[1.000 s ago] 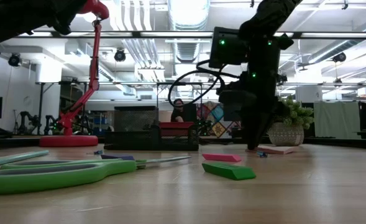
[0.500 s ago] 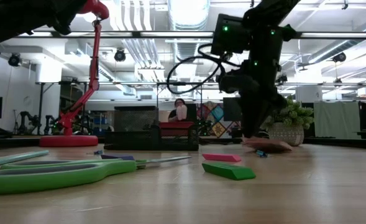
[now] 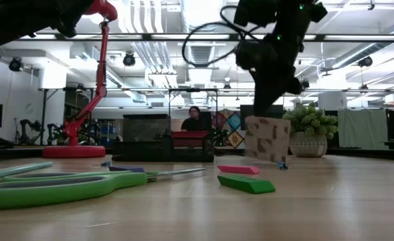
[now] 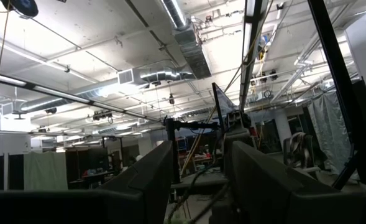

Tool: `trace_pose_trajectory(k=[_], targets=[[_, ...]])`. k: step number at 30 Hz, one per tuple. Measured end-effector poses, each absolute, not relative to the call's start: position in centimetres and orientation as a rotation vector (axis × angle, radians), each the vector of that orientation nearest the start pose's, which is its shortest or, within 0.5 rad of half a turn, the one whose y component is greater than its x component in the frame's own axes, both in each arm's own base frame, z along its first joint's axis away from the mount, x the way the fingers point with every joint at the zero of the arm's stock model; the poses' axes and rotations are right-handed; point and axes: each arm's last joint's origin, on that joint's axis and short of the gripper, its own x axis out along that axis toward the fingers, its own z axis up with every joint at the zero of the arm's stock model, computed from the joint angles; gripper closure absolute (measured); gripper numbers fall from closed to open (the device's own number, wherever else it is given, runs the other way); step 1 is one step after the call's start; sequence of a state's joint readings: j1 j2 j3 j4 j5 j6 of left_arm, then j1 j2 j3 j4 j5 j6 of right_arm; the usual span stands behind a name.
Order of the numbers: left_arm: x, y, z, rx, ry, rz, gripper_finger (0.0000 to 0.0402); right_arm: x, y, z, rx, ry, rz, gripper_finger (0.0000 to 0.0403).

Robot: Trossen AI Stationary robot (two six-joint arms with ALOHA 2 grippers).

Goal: Pick and place office supplies into organizer
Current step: Put the pink sticky notes into the black mesh desk organizer

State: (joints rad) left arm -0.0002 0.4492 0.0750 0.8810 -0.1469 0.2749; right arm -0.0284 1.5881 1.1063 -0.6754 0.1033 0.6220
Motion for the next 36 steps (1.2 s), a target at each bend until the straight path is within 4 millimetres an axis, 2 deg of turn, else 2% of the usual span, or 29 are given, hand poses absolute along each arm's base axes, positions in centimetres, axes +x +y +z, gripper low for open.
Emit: trace_pose_trajectory(k=[7, 17, 25, 29, 32, 36], targets=[[11.6, 0.4, 23.1, 0.231, -0.483, 0.212, 0.0246, 31.0, -1.2, 23.8, 0.468, 1.02, -0.429, 0.0395], [11.6, 0.4, 23.1, 0.231, -0.483, 0.212, 0.0246, 31.2, -1.1, 24.2, 0.352, 1.022, -0.359, 0.0394], [11.6, 0.4, 23.1, 0.231, -0.483, 0.212, 0.0246, 32.1, 1.1, 24.8, 0.141, 0.945, -0.148, 0.039], [11.6, 0.4, 23.1, 0.231, -0.483, 0.212, 0.0246, 32.5, 2.0, 25.1, 0.15, 0.909, 0.003, 0.0348], [11.6, 0.4, 23.1, 0.231, -0.483, 0.212, 0.0246, 32.8, 2.8, 25.3, 0.199, 0.879, 0.063, 0.0288], [11.6, 0.4, 23.1, 0.231, -0.483, 0.212, 0.0246, 32.8, 4.1, 25.0, 0.163, 0.885, 0.079, 0.0198]])
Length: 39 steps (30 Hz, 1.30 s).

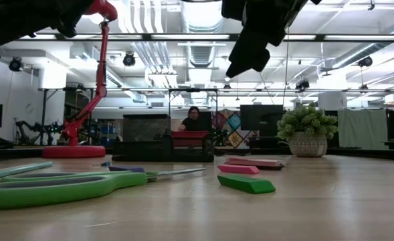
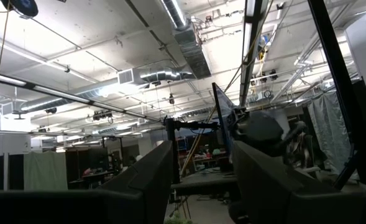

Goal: Pick and place office supplies into organizer
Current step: Put the pink sticky notes into the black mesh desk organizer

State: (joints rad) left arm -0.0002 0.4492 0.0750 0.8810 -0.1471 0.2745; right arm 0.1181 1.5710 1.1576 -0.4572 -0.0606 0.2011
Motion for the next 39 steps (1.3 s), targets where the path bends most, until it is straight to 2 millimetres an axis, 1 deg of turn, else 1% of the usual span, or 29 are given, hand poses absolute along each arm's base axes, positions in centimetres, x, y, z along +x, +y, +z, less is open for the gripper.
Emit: trace_pose_trajectory(k=[2, 4, 6, 8, 11, 14, 18, 23, 27, 31, 39], targets=[[11.6, 0.4, 23.1, 0.231, -0.482, 0.212, 0.0246, 33.0, 4.6, 24.5, 0.141, 0.897, 0.055, 0.0161], [11.7, 0.4, 23.1, 0.231, -0.482, 0.212, 0.0246, 33.3, 5.1, 23.8, 0.118, 0.91, 0.032, 0.0136], [11.7, 0.4, 23.1, 0.231, -0.482, 0.212, 0.0246, 33.7, 5.5, 22.8, 0.109, 0.933, 0.002, 0.0121], [11.7, 0.4, 23.1, 0.231, -0.482, 0.212, 0.0246, 34.1, 6.0, 21.8, 0.097, 0.955, -0.015, 0.0117], [11.7, 0.4, 23.1, 0.231, -0.48, 0.212, 0.0246, 34.7, 6.5, 20.1, 0.082, 0.987, -0.038, 0.0122], [11.7, 0.4, 23.1, 0.231, -0.48, 0.212, 0.0246, 35.0, 6.6, 18.8, 0.105, 1.018, -0.106, 0.0136], [11.7, 0.4, 23.1, 0.231, -0.479, 0.212, 0.0246, 35.1, 6.6, 17.8, 0.121, 1.051, -0.14, 0.0154], [11.7, 0.4, 23.1, 0.231, -0.478, 0.211, 0.0246, 35.2, 6.9, 16.3, 0.088, 1.1, -0.148, 0.0168], [11.7, 0.4, 23.0, 0.231, -0.476, 0.211, 0.0246, 35.4, 6.7, 15.0, 0.048, 1.133, -0.199, 0.0172], [11.7, 0.4, 23.0, 0.232, -0.475, 0.211, 0.0246, 35.5, 6.7, 14.2, 0.011, 1.143, -0.24, 0.0172], [11.7, 0.4, 23.0, 0.231, -0.477, 0.211, 0.0246, 35.8, 6.9, 12.0, -0.107, 1.216, -0.191, 0.0172]])
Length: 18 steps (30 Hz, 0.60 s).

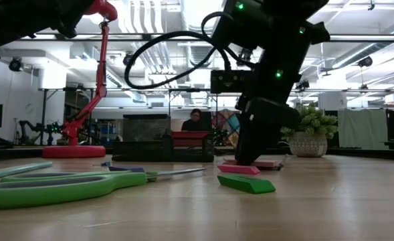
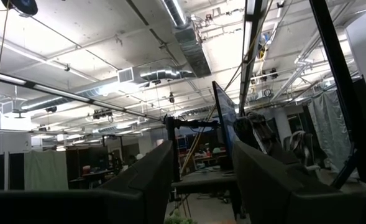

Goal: Pick and place office supplies into organizer
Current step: Put the pink sticky notes into the black mesh desk organizer

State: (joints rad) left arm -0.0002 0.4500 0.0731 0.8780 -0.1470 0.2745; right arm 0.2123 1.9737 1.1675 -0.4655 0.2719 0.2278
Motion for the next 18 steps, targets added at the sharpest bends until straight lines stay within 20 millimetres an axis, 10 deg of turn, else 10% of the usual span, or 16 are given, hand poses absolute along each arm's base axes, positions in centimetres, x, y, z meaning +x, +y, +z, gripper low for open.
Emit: trace_pose_trajectory(k=[7, 18], targets=[[11.68, 0.42, 23.02, 0.231, -0.477, 0.211, 0.0246, 36.4, 7.07, 12.0, -0.152, 1.271, -0.165, 0.0207], [11.69, 0.42, 22.98, 0.232, -0.474, 0.211, 0.0246, 36.55, 7.0, 12.39, -0.191, 1.294, -0.102, 0.0386]])
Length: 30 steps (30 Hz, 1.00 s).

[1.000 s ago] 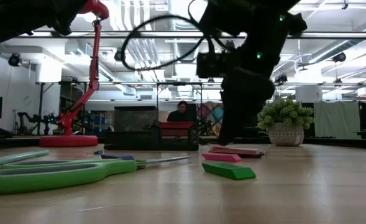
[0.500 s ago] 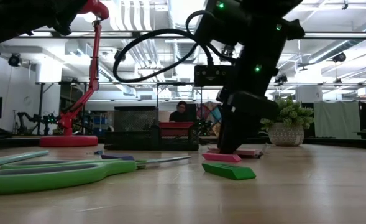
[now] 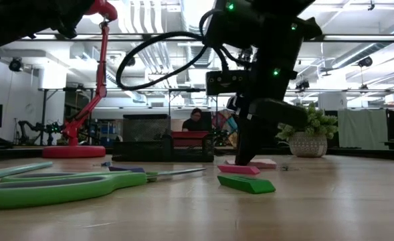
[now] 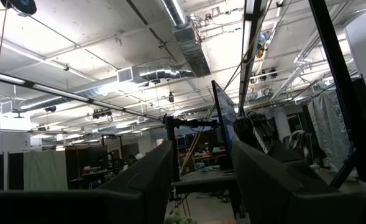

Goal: Pick and place office supplies into organizer
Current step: Put the pink sticky notes into the black mesh desk organizer

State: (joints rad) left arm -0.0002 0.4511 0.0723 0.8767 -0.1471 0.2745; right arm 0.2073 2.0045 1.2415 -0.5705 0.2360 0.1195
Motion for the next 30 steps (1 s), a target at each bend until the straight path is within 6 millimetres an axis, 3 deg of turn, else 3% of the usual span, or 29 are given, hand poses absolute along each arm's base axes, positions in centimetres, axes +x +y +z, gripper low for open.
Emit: trace_pose_trajectory(k=[8, 20, 30], targets=[[11.7, 0.4, 23.0, 0.232, -0.474, 0.211, 0.0246, 36.6, 6.9, 12.5, -0.199, 1.295, -0.098, 0.0394], [11.7, 0.4, 23.0, 0.231, -0.476, 0.211, 0.0246, 37.6, 6.9, 14.6, -0.253, 1.329, -0.088, 0.0395], [11.7, 0.4, 23.0, 0.232, -0.476, 0.211, 0.0246, 37.5, 6.9, 14.7, -0.255, 1.333, -0.099, 0.0395]])
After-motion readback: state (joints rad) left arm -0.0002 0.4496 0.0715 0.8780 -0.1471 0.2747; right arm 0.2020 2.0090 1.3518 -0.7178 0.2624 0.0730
